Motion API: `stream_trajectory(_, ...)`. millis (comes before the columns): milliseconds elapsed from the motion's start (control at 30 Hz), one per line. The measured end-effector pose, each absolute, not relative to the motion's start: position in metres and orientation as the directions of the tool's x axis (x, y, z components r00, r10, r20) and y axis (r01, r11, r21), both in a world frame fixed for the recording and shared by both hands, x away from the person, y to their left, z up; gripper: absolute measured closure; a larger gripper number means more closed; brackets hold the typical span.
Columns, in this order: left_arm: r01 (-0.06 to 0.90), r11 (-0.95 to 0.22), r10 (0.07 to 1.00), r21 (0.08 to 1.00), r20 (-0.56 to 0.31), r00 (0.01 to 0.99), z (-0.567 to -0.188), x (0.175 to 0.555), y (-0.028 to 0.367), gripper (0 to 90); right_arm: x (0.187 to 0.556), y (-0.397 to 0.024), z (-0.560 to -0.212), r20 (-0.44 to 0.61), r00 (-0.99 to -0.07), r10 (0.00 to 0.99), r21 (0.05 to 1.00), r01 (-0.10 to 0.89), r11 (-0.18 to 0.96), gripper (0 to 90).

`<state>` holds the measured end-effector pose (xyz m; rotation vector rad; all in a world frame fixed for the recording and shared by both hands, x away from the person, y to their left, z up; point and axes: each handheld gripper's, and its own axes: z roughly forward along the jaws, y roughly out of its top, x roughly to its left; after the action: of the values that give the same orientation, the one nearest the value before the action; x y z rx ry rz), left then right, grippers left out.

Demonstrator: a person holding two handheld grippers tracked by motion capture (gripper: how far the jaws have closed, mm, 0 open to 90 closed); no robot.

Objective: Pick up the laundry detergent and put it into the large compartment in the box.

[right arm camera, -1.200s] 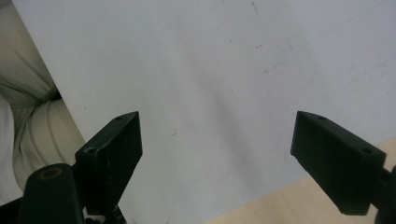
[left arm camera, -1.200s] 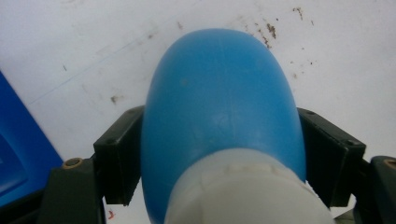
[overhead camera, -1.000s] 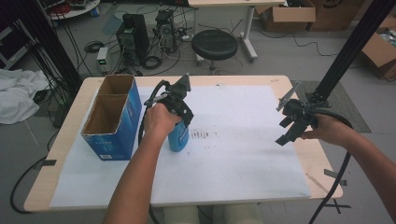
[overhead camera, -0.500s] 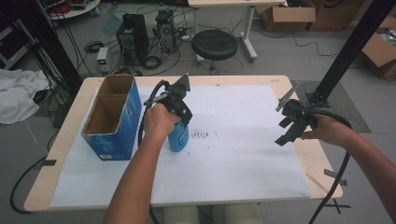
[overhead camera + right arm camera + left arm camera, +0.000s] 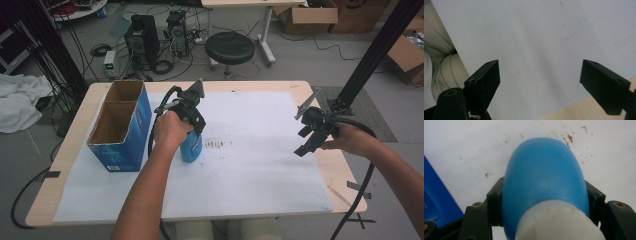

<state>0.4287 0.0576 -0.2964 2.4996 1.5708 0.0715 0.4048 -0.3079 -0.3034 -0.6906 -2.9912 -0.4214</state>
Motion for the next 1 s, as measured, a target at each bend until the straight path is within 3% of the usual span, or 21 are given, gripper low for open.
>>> stream_trajectory(433, 0.883, -0.431, 0.889, 0.188, -0.076, 0.451, -0.291, 0.427, 0.057, 37.8, 0.404, -0.309, -0.303, 0.103, -0.899, 0.425, 0.25, 0.437, 0.864, 16.3)
stream_trajectory(600, 0.887, -0.425, 0.888, 0.179, -0.106, 0.447, -0.279, 0.424, 0.059, 37.7, 0.404, -0.31, -0.302, 0.103, -0.899, 0.426, 0.25, 0.438, 0.864, 16.4)
stream_trajectory(1000, 0.902, -0.4, 0.907, 0.162, -0.075, 0.415, -0.235, 0.416, 0.067, 37.8, 0.401, -0.309, -0.299, 0.1, -0.903, 0.418, 0.255, 0.429, 0.866, 16.4)
